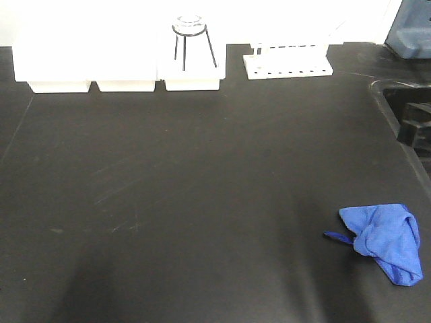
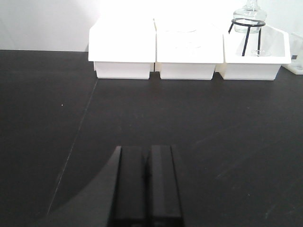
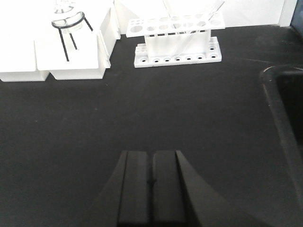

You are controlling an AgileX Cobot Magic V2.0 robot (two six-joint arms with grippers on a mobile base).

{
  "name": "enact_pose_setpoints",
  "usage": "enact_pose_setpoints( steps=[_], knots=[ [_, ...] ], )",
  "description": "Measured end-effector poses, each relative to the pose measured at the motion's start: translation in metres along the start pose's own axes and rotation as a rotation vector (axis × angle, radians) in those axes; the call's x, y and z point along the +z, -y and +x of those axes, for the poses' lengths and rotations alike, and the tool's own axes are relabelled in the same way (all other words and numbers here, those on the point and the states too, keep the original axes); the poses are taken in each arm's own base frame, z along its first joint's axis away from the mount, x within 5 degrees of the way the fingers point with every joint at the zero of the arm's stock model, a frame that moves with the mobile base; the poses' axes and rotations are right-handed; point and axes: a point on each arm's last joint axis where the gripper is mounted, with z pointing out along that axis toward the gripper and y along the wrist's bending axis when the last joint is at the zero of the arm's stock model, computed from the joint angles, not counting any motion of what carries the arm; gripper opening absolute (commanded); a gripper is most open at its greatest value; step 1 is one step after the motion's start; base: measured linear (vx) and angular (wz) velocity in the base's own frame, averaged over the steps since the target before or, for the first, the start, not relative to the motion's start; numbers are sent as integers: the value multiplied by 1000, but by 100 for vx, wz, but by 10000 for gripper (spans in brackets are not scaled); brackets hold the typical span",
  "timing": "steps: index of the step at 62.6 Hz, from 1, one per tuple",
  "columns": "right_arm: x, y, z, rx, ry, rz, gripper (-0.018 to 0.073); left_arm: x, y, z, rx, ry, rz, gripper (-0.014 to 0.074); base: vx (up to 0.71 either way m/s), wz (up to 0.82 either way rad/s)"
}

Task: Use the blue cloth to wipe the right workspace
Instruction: 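Move the right gripper down toward the blue cloth near the sink, then grasp the blue cloth with the right gripper and lift it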

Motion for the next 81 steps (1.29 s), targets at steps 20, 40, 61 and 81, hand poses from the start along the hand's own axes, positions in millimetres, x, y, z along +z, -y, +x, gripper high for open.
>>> enact_pose_setpoints(
  steps=[20, 40, 61, 81],
  knots=[
    [6, 1, 4, -74, -54, 6, 50, 0, 0, 0, 0, 0, 0, -6, 0, 0],
    [13, 8, 25, -229, -313, 27, 467, 0, 0, 0, 0, 0, 0, -6, 0, 0],
    [36, 30, 45, -139, -592, 229, 557, 0, 0, 0, 0, 0, 0, -6, 0, 0],
    [98, 39, 76, -46, -806, 233, 533, 0, 0, 0, 0, 0, 0, -6, 0, 0]
  ],
)
